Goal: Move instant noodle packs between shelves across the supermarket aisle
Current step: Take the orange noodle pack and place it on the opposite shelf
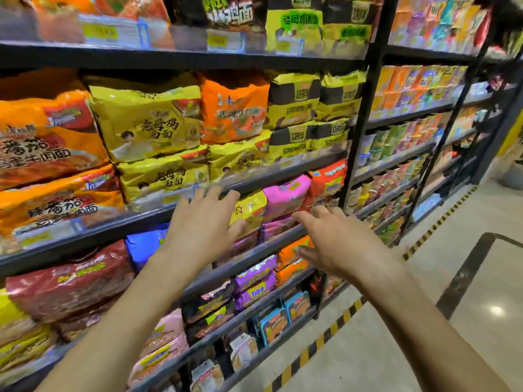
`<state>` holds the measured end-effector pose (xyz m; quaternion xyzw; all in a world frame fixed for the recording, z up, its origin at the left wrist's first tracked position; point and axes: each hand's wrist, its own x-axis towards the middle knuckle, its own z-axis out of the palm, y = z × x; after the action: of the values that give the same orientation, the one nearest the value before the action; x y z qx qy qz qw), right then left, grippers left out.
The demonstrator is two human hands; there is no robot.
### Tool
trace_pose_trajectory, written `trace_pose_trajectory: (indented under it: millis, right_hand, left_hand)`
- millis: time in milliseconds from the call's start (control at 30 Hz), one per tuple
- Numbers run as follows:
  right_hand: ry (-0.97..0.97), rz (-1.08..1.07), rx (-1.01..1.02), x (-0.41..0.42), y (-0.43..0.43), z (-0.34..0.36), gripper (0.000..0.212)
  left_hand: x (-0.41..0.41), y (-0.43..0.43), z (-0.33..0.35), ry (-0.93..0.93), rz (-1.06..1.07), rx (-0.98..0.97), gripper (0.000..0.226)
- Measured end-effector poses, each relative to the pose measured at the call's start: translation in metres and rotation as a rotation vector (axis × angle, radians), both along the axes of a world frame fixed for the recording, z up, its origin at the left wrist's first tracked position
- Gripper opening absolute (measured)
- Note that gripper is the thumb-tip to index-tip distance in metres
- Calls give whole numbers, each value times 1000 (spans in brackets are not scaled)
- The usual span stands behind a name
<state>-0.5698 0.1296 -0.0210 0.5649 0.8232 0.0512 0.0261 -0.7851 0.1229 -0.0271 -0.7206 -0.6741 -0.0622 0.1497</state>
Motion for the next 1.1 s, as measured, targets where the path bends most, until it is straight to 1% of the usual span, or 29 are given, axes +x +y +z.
trace_pose_trajectory:
  millis: [167, 333, 433, 633, 833, 933, 1000, 1100]
  right_hand:
    - [-8, 163, 32, 27, 83, 8, 59]
    - [-10, 290, 98, 47, 149, 19, 62]
    - [-3, 335, 106, 47, 180, 24, 61]
    - [21, 408, 89, 31, 224, 27, 63]
    - [54, 397, 146, 6, 261, 40, 66]
    - [44, 385, 189, -10, 276, 45, 62]
    - [46, 369, 223, -19, 284, 50, 58]
    - [87, 341, 274, -26, 294, 53, 57]
  left_hand:
    - [22, 46, 8, -45, 148, 16, 56]
    - [45, 78, 12, -86, 298, 83, 56]
    - [52, 90, 6, -48, 358, 84, 57]
    - [39, 113, 10, -103, 444, 127, 55]
    - [19, 143, 23, -108, 417, 220, 54]
    - [6, 159, 31, -112, 390, 273, 53]
    - [0, 170, 35, -174, 364, 314, 53]
    - [-6, 185, 36, -288, 334, 437, 52]
